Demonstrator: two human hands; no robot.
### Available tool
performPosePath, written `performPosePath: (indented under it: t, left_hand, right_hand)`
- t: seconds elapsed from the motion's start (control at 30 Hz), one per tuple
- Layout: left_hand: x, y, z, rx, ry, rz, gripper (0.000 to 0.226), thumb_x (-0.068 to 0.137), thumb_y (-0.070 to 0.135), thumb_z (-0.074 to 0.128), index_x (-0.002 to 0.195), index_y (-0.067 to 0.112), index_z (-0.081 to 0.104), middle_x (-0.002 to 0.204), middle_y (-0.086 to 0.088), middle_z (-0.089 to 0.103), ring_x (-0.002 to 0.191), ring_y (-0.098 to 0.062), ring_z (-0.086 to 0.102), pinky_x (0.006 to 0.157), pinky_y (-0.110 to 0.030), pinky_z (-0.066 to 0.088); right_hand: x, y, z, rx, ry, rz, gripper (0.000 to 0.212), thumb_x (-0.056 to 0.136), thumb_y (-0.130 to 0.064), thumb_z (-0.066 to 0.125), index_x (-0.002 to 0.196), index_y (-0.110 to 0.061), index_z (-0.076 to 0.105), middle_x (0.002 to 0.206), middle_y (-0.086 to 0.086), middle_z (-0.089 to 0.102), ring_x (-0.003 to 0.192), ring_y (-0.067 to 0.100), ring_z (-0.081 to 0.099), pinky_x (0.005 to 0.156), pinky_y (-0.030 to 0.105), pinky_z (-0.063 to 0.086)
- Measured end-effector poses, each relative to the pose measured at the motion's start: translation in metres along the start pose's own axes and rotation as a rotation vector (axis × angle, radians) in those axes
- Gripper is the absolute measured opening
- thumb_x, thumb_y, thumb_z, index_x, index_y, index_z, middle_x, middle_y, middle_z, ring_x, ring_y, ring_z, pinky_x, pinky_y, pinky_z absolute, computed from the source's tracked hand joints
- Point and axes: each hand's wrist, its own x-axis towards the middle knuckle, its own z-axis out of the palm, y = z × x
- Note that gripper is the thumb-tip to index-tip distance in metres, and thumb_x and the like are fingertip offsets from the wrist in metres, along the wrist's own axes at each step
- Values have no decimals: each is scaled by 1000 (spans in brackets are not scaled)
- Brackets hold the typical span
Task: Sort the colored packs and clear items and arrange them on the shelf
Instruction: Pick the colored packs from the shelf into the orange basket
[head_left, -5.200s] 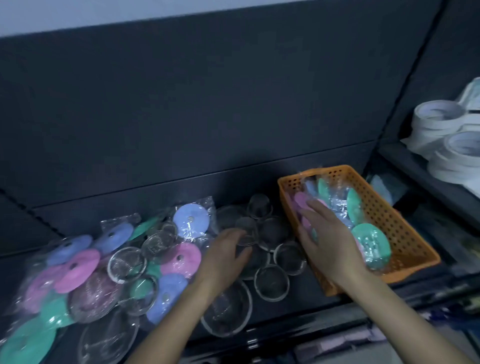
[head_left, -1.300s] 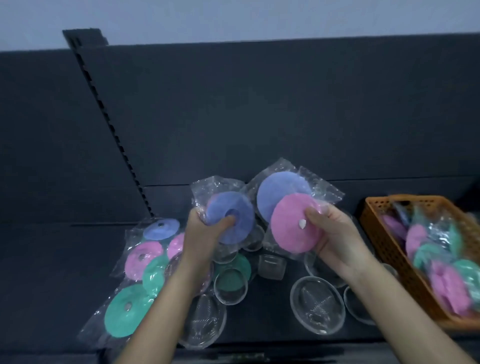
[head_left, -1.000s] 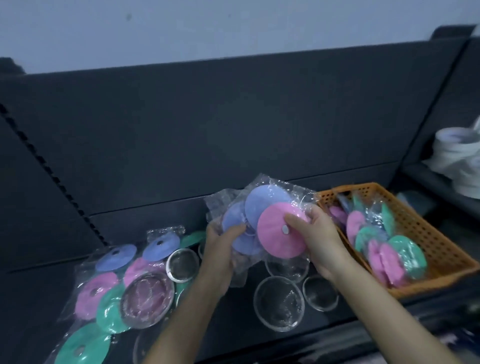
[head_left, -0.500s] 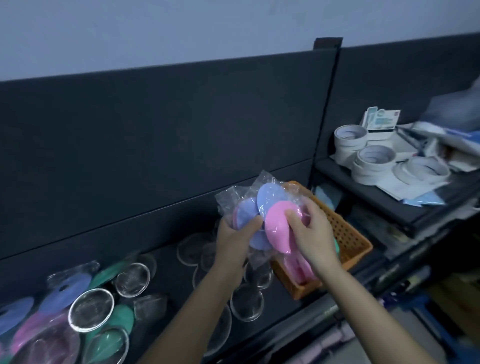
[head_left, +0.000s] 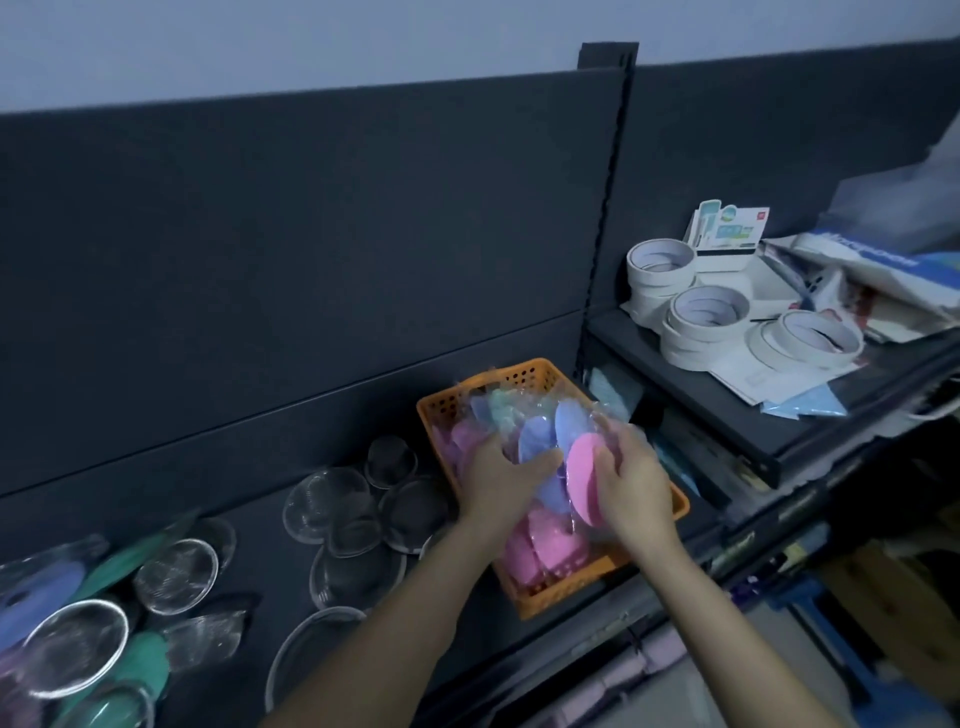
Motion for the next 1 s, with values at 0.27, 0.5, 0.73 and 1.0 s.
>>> performPosePath:
  t: [0.27, 0.5, 0.73, 1.0]
  left_hand:
    - [9, -22, -2, 681, 67, 548, 73, 90, 34, 59, 148, 15, 19, 147, 9, 30, 132, -1, 27, 105, -15, 28]
    - [11, -37, -17, 923, 47, 545, 52, 97, 37, 42, 141, 12, 35, 151, -10, 27, 141, -22, 21, 113, -31, 22]
    - [2, -47, -45, 684, 138, 302, 60, 97, 42, 40, 149, 19, 20, 151, -10, 29, 137, -24, 32, 110, -36, 32]
    - [-8, -57, -63, 504, 144, 250, 53, 97, 33, 45, 146, 28, 26, 98, 3, 66, 77, -7, 58, 71, -18, 43]
  right_hand:
    - [-7, 18, 13, -240, -244, -82, 55, 99, -38, 36, 147, -11, 25, 152, 4, 25, 143, 27, 21, 114, 42, 27]
    - [8, 15, 8, -391, -310, -231, 22, 95, -31, 47, 98, -12, 57, 115, 5, 54, 94, 24, 59, 76, 38, 51]
    - [49, 26, -2, -499, -226, -67, 34, 91, -26, 54, 118, -6, 49, 110, 17, 57, 93, 36, 60, 66, 34, 44]
    - [47, 22, 10, -529, -163, -99, 18, 90, -23, 55, 98, -8, 60, 89, 10, 53, 75, 33, 60, 57, 29, 34]
